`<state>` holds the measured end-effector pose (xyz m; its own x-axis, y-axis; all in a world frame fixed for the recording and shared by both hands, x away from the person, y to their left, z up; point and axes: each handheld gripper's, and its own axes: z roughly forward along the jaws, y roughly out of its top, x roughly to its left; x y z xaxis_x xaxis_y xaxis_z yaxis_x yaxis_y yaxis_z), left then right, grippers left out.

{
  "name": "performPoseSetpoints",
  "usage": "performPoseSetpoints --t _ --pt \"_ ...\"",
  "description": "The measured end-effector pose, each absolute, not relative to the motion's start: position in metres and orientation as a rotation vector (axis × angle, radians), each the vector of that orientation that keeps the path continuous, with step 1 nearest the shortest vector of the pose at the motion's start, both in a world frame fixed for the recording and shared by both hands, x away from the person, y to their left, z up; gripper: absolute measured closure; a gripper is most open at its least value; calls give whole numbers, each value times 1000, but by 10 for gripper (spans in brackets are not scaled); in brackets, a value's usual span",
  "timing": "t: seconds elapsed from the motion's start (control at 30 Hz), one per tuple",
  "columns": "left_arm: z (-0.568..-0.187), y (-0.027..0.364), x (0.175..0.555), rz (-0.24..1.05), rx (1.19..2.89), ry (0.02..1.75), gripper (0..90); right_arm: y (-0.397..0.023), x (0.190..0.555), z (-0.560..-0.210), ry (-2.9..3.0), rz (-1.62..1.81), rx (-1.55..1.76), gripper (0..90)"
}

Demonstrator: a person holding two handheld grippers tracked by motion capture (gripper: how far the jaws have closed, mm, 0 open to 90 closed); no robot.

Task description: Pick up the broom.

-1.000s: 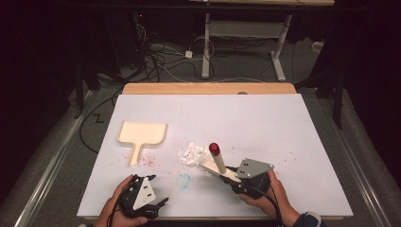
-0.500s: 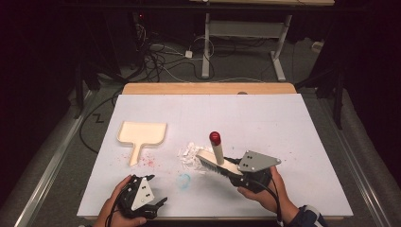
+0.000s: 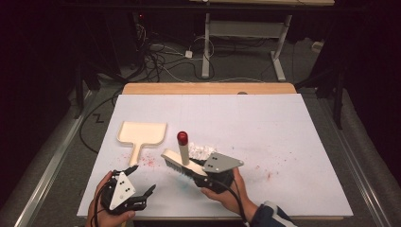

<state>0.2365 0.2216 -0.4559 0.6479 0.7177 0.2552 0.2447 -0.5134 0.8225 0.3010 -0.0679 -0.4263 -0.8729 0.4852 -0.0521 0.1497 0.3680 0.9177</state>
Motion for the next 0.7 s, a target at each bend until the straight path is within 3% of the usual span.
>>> performPoseSetpoints --t 0.27,0.7 --pt "-461 216 236 722 2132 708 179 -36 317 -445 2293 1411 730 685" --pt "-463 209 238 682 2164 682 179 -78 344 -442 2184 1316 981 685"
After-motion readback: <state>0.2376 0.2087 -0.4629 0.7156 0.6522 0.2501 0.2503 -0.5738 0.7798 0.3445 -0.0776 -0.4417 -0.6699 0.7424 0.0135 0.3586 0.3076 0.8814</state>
